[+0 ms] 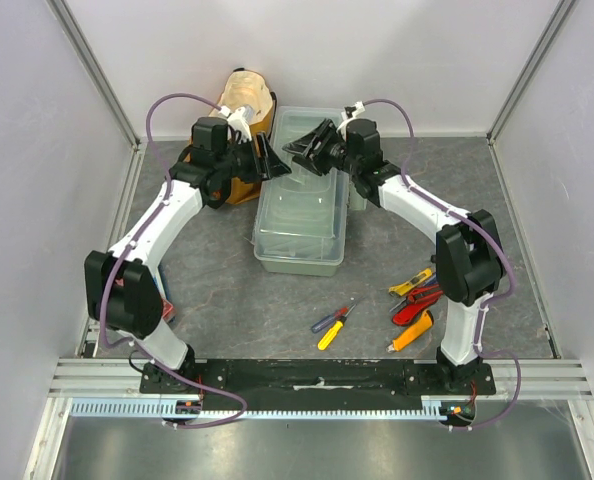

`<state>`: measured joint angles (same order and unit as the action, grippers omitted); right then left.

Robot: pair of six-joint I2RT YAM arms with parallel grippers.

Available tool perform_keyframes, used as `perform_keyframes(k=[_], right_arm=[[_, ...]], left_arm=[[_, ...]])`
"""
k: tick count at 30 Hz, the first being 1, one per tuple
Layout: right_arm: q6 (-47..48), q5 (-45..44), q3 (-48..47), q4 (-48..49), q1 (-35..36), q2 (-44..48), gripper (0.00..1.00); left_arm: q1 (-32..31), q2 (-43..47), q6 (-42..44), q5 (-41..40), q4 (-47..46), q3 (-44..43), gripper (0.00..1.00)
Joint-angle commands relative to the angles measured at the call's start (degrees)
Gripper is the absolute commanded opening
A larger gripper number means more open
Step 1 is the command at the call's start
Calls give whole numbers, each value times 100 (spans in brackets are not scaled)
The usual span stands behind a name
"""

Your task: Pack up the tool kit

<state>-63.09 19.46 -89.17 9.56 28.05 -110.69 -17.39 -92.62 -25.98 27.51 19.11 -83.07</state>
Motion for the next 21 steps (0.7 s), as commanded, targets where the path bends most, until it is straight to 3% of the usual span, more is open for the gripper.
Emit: perform_keyframes(k=[1, 6, 12, 17, 21], right_arm=[[-265, 506, 206, 239, 95, 83, 56], [-283, 541, 251, 318, 51, 92, 55], [-239, 471, 259, 266, 25, 127, 55], [331, -231, -66, -1128, -98, 223, 61], [552, -688, 197, -1439, -335, 530, 66]], left_arm=[[-28, -203, -232, 237, -241, -236, 59], [-72, -379, -382, 308, -417, -271, 57], [-142, -696, -575, 247, -269, -552, 43], [-177, -854, -786, 44, -153, -658, 39], [-186, -925, -935, 158, -285, -676, 37]])
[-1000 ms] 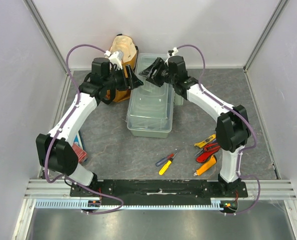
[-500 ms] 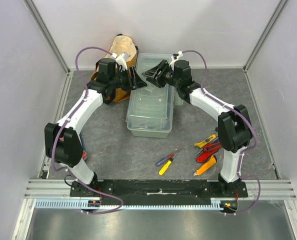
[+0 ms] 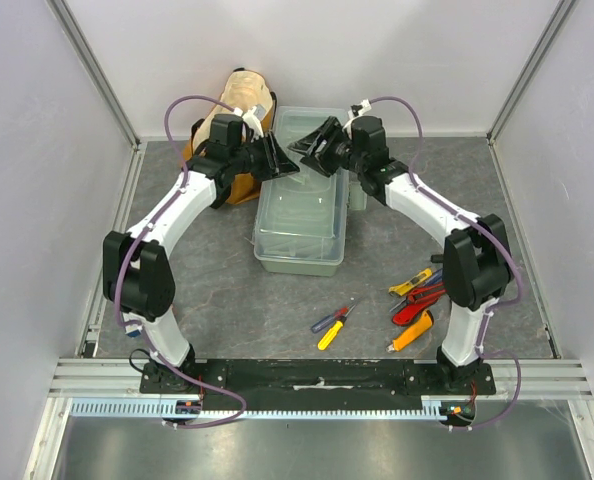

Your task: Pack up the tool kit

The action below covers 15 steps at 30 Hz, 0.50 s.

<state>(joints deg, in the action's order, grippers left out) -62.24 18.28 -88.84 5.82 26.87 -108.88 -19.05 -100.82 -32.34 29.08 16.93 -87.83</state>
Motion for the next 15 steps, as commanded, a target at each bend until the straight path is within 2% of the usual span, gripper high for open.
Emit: perform_keyframes(k=[1, 6, 9, 15], right_arm=[[484, -676, 296, -1075, -278, 454, 67], [932, -1080, 569, -1329, -551, 1069, 68], [1275, -1230, 797, -1452, -744, 1386, 70], [1828, -950, 1658, -1409, -1114, 1729, 75]], left_arm=[[-20, -122, -326, 10, -76, -217, 35], [-29, -140, -361, 10, -32, -278, 25], [-29, -123, -405, 1, 65, -401, 2], [-29, 149, -449, 63, -5, -787, 2]])
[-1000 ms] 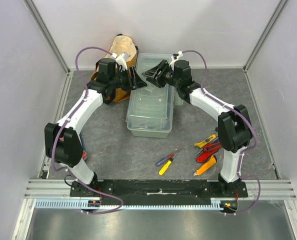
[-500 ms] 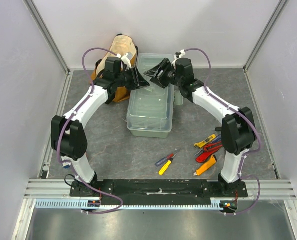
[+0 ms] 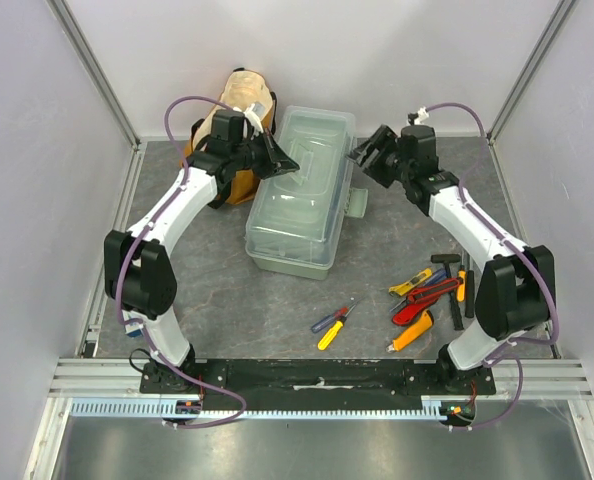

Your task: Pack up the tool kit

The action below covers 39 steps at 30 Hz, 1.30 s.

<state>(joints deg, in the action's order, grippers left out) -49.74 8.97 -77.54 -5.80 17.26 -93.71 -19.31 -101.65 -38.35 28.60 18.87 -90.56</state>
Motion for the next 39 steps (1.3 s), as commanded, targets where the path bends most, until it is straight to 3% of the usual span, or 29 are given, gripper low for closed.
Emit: perform_keyframes(k=[1, 10, 17, 25, 34, 39], right_arm=[[649, 8, 677, -246, -187, 248, 76], [1045, 96, 1408, -158, -258, 248, 75], [1150, 763, 1461, 123, -249, 90, 72], [1247, 869, 1232, -640, -100, -139, 71], [1625, 905, 1443, -958, 111, 134, 82], [1660, 808, 1373, -1160, 129, -103, 71]], left_arm=[[6, 276, 152, 85, -200, -593, 2], [6, 514, 56, -117, -191, -1174, 2], [103, 707, 187, -469, -16, -1262, 2], [287, 839, 222, -540, 29, -1174, 2], [296, 901, 214, -575, 11, -1034, 2], [340, 936, 196, -575, 11, -1025, 2]])
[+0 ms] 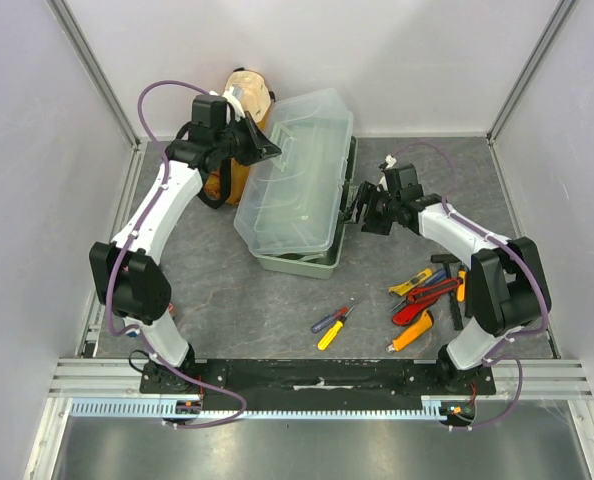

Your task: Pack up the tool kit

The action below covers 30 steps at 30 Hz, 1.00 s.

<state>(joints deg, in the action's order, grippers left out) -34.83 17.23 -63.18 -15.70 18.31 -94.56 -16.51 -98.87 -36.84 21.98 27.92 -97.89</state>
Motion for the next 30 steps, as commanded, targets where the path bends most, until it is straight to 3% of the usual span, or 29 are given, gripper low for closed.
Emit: perform_keyframes(k=[1, 7, 14, 22, 30], right_arm=[[169, -105, -72, -179, 33, -62, 68], [196, -764, -256, -301, 59, -203, 55], [319, -2197, -599, -811, 7, -159, 44], [582, -2795, -441, -1057, -660, 34, 42], [864, -2813, -195, -1023, -1671, 280, 44]], left_arm=[[69, 658, 45, 96, -885, -292, 2], [227, 702, 98, 193, -797, -275, 2], [587, 676, 159, 702, -753, -284, 2], [676, 413, 406, 1589, -621, -451, 2], [614, 140, 414, 2038, -700, -407, 2]])
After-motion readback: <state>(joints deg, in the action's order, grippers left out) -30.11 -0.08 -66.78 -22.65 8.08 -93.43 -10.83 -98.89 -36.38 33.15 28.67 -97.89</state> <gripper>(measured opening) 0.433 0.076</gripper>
